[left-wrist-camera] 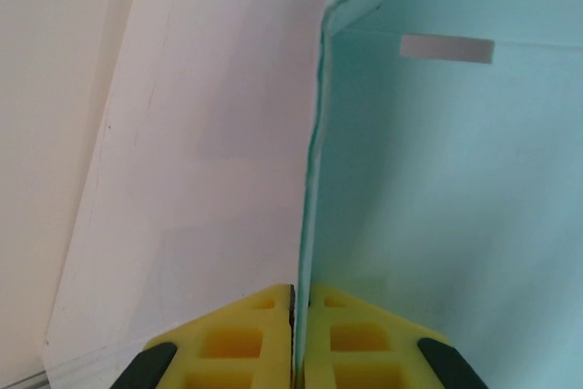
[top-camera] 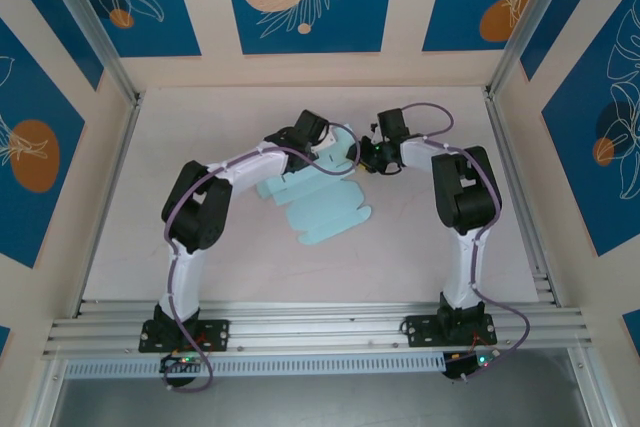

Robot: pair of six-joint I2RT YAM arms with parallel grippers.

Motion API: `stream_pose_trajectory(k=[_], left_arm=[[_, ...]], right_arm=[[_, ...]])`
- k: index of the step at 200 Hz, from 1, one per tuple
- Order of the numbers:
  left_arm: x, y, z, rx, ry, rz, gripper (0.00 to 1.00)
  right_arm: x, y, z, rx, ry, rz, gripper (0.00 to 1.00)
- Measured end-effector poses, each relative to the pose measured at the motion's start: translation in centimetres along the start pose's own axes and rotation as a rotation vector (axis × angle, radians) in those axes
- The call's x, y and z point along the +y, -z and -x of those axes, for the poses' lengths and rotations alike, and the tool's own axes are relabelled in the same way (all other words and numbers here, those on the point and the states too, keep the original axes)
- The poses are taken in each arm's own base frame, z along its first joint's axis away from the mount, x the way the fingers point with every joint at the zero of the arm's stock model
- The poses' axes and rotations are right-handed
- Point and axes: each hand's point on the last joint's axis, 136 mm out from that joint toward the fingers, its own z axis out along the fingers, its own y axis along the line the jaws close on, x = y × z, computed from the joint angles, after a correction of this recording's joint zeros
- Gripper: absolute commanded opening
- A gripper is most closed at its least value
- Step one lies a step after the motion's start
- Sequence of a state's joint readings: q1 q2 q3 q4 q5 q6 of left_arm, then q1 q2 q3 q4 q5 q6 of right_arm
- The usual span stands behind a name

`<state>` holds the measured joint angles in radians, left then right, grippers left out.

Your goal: Fold the paper box

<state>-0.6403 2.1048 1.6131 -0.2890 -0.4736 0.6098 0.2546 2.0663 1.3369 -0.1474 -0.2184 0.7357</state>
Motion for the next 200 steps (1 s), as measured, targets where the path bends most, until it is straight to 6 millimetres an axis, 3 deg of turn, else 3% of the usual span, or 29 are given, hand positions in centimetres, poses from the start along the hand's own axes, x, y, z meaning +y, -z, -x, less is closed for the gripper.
stream_pose_trajectory(k=[66,107,200], left_arm=[[1.1,0.4,0.4,0.010,0.006,0.047,0.08],[1.6,0.6,1.2,-0.004,0.012,0.060,0.08],[1.9,0.3,1.8,-0.033,0.026,0.096,0.07]], right_arm=[[3.5,1.7,-0.2,0.019,-0.036,0.139,0.32],[4.0,1.8,-0.6,0.027,-0.054,0.165,0.38],[4.5,2.5,-1.0,0.042,-0.062,0.243,0.37]])
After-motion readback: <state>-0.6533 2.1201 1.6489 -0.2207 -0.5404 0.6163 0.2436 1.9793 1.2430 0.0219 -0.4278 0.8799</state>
